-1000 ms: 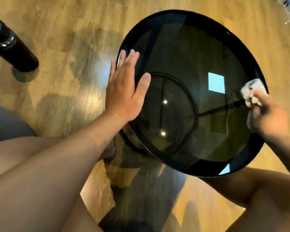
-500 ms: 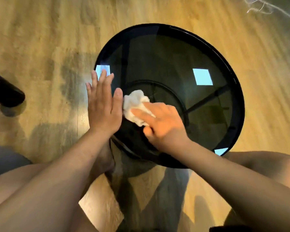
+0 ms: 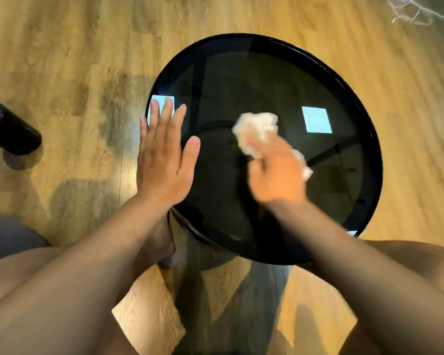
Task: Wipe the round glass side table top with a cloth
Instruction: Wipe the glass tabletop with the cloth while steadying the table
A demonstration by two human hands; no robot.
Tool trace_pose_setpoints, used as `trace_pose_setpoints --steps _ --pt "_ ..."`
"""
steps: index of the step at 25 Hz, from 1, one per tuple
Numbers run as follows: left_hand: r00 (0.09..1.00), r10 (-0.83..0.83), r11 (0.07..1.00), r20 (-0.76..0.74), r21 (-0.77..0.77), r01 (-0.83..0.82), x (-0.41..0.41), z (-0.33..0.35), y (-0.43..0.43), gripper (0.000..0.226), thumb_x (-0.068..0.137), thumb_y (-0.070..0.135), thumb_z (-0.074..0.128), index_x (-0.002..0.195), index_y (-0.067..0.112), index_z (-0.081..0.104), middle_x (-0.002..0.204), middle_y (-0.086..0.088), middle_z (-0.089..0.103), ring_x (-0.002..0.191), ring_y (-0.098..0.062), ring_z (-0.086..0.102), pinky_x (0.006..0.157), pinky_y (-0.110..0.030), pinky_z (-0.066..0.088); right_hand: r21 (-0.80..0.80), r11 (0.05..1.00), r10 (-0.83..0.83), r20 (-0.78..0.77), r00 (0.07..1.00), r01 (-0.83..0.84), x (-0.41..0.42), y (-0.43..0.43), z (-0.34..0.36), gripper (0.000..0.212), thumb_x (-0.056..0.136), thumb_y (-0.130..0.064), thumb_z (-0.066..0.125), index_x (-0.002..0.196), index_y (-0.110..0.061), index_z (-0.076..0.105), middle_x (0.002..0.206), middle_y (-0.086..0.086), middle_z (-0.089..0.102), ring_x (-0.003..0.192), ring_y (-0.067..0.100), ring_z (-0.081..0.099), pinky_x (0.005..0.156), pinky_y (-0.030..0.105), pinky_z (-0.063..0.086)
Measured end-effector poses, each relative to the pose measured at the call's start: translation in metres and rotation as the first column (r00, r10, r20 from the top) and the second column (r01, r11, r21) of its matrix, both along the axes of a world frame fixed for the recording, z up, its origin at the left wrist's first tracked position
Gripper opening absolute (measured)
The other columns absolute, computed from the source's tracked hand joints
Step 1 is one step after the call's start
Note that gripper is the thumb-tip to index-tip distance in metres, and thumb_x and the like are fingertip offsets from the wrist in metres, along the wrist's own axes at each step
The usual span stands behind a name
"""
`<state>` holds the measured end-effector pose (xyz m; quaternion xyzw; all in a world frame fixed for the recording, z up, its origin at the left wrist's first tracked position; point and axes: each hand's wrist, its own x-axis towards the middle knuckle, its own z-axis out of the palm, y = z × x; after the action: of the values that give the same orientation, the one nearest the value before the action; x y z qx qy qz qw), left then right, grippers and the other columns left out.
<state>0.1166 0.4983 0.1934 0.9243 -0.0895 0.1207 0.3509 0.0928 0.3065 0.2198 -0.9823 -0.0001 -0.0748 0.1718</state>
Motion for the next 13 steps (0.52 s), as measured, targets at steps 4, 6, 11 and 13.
trace_pose_setpoints --steps 4,6,11,13 --pt "0.996 0.085 0.988 -0.007 -0.132 -0.085 0.0 0.002 0.004 0.058 0.101 0.038 0.022 0.147 0.006 0.04 0.16 -0.017 0.026 0.151 -0.032 0.014 0.122 -0.026 0.008 0.076 0.851 0.518 0.055 0.854 -0.52 0.027 0.079 -0.012 0.038 0.088 -0.016 0.05 0.12 -0.005 0.068 0.12 0.014 0.067 0.108 0.033 0.061 0.096 0.046 0.046" --pt "0.999 0.039 0.998 0.019 0.04 -0.04 0.002 0.003 0.001 0.059 0.101 0.039 0.027 0.149 0.006 0.035 0.162 -0.019 0.021 0.151 -0.038 0.008 0.124 -0.037 0.006 -0.096 0.8 0.591 -0.051 0.805 -0.593 0.066 0.067 -0.01 0.045 0.09 -0.018 0.051 0.135 -0.015 0.057 0.129 0.003 0.063 0.119 0.024 0.057 0.111 0.044 0.035" --pt "0.996 -0.038 0.935 -0.084 0.348 0.065 0.005 0.002 -0.005 0.069 0.098 0.052 0.025 0.156 0.014 0.019 0.166 -0.015 0.007 0.153 -0.029 -0.006 0.123 -0.052 -0.003 -0.159 0.872 0.453 -0.095 0.886 -0.463 0.167 0.062 -0.005 0.047 0.097 -0.026 0.042 0.143 -0.039 0.043 0.143 -0.005 0.049 0.135 0.019 0.04 0.118 0.047 0.015" --pt "0.991 -0.035 0.938 -0.128 0.339 0.077 0.006 0.001 -0.003 0.07 0.098 0.057 0.023 0.156 0.019 0.019 0.166 -0.01 0.006 0.153 -0.023 -0.01 0.123 -0.048 -0.006 -0.214 0.899 0.371 -0.086 0.924 -0.381 0.203 0.051 -0.003 0.048 0.097 -0.024 0.043 0.142 -0.042 0.043 0.14 -0.002 0.05 0.133 0.024 0.039 0.113 0.052 0.022"
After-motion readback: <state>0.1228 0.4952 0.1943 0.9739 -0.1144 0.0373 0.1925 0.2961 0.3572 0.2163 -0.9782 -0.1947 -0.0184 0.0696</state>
